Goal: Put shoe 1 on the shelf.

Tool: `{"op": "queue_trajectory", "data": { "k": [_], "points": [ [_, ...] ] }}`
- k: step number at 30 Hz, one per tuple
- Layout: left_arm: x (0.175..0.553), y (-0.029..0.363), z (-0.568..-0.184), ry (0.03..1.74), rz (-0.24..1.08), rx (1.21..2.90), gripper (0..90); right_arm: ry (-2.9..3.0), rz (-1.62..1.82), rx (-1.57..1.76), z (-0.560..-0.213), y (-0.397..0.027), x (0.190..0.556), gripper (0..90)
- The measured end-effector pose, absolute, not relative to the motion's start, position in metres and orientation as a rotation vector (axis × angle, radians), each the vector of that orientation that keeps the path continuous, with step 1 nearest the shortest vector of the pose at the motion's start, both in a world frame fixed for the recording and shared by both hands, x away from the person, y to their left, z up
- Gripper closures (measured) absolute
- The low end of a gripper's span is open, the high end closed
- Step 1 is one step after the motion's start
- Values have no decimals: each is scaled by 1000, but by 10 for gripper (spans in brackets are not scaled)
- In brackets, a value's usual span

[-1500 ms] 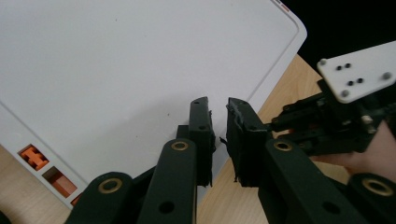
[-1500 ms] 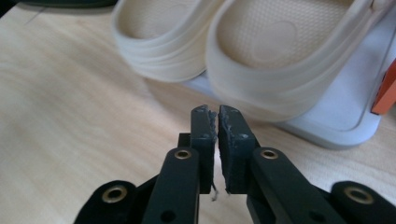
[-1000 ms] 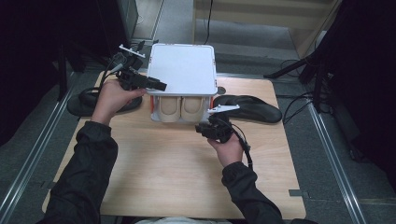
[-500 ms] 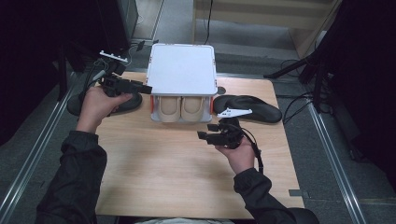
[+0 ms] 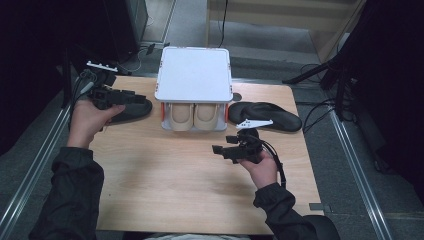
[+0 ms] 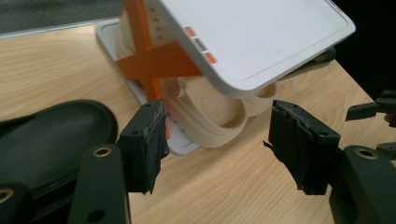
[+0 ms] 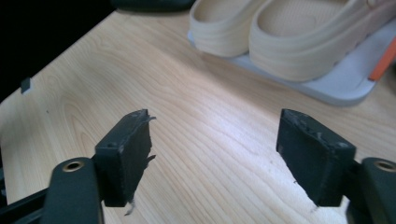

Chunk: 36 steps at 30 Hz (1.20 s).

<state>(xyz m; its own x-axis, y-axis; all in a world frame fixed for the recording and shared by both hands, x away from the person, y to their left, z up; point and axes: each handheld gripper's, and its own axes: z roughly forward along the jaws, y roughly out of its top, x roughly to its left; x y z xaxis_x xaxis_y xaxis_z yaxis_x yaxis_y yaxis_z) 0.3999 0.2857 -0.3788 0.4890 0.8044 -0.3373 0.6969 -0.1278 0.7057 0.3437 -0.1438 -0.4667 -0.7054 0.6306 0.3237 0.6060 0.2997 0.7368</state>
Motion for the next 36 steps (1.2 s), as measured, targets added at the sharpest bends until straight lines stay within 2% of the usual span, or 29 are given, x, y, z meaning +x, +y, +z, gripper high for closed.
{"op": "queue_trajectory", "data": {
  "k": [22,24,28,30,31,32,33,34,36],
  "points": [
    [420,319,-425,1390,199,1799,390,2485,1320,1129,-474,-144,340,236],
    [423,320,-428,1396,199,1795,394,2480,1279,1198,-477,-145,340,209],
    [430,321,-436,1427,204,1777,417,2432,1249,1243,-480,-151,339,211],
    [433,320,-439,1461,228,1776,531,2408,1250,1231,-479,-153,337,182],
    [434,319,-441,1463,246,1781,644,2402,1248,1229,-478,-155,336,168],
    [436,319,-444,1457,258,1788,644,2396,1242,1238,-478,-156,335,144],
    [437,318,-447,1458,265,1795,730,2372,1213,1244,-479,-159,332,137],
    [440,318,-450,1462,263,1801,777,2367,1196,1247,-479,-160,330,137],
    [444,319,-457,1473,249,1804,805,2356,1191,1245,-480,-161,329,137]
  ]
}}
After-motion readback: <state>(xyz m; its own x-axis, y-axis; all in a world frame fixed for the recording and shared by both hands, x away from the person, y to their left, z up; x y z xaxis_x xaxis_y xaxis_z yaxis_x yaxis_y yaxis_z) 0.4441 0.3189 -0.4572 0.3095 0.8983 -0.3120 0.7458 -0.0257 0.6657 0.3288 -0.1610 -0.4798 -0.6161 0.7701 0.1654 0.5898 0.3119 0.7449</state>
